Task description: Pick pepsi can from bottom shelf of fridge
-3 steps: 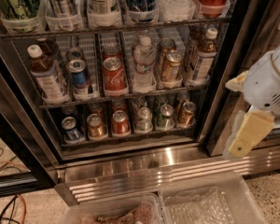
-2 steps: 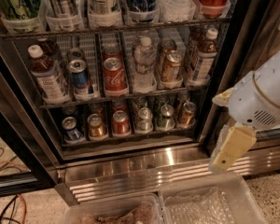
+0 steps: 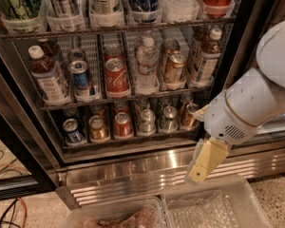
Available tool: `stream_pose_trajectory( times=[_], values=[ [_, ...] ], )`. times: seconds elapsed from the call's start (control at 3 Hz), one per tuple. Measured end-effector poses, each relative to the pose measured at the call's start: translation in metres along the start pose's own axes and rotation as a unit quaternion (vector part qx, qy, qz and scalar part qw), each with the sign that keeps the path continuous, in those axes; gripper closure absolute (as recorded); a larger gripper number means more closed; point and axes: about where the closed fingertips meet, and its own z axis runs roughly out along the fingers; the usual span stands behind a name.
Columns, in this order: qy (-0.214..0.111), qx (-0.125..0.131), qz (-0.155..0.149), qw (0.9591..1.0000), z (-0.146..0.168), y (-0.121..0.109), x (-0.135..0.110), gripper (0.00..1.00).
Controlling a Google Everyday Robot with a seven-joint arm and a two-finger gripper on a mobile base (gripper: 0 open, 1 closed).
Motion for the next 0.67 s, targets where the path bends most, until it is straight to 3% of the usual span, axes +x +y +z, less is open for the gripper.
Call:
stream_pose_trajectory(
  times=[0.33,0.67],
  values=[
    [0.0,0.0,0.0,1.0,0.0,0.0,0.0,0.0],
    [-0.04,-0.021,0.003,0.999,0.024,0.003,-0.01,0.0]
  ],
)
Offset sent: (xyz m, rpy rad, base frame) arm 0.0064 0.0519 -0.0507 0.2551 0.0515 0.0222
